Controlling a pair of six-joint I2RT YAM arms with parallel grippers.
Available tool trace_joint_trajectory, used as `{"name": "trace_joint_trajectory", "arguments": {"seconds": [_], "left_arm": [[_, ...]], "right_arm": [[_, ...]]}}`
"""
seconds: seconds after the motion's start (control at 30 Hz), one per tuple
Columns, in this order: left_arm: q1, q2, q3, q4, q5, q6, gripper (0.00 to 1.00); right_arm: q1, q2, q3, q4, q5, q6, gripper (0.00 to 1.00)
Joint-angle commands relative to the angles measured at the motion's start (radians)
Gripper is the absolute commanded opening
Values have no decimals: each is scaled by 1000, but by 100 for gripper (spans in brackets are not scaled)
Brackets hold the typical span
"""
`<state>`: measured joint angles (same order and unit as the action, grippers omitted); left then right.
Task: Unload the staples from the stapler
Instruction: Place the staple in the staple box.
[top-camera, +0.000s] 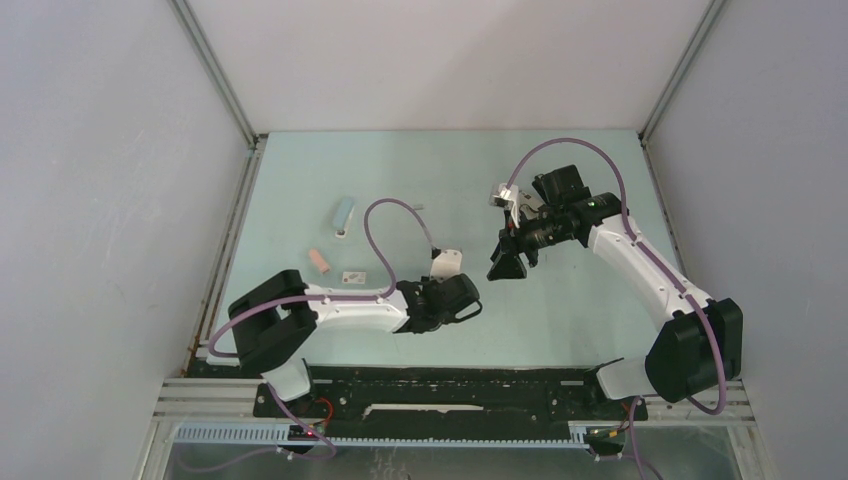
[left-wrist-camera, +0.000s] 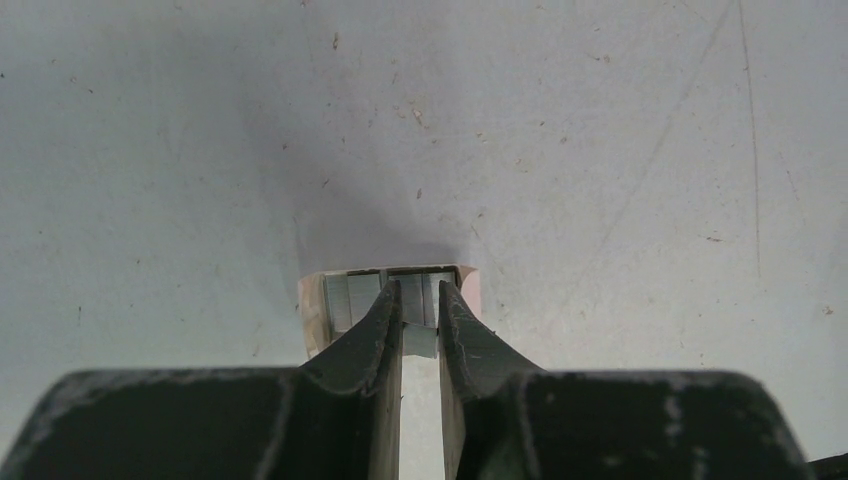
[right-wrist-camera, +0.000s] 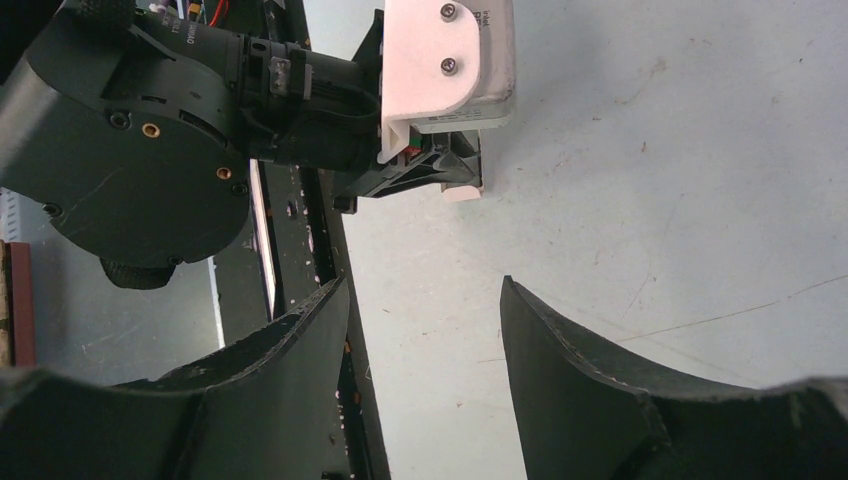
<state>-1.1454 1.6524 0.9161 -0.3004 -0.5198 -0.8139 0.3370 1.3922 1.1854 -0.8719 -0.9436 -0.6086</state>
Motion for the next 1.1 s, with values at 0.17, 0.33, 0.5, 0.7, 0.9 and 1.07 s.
{"name": "trace_joint_trajectory", "arguments": {"seconds": [0.17,0.33,0.5,0.7,0.9,1.07], "left_arm": [[-6,6,81,9,-15,-13,14],[-6,13,85,8,-14,-11,14],[-6,24,85,4,-16,-11,14],[-6,35,91,4,-5,-7,15],[-5,38,91,3,-4,-7,16],[-5,40,96,-5,-5,-5,19]], "right_arm": [[1,-30,1,-3,-13,-21,66],[0,-30,1,-4,-14,-20,66],[-1,-30,0,-5,-17,-22,66],[-1,-30,-1,-5,-19,-23,66],[-1,-29,0,-6,-21,-23,66],[-1,-30,-1,-7,-21,-23,66]]}}
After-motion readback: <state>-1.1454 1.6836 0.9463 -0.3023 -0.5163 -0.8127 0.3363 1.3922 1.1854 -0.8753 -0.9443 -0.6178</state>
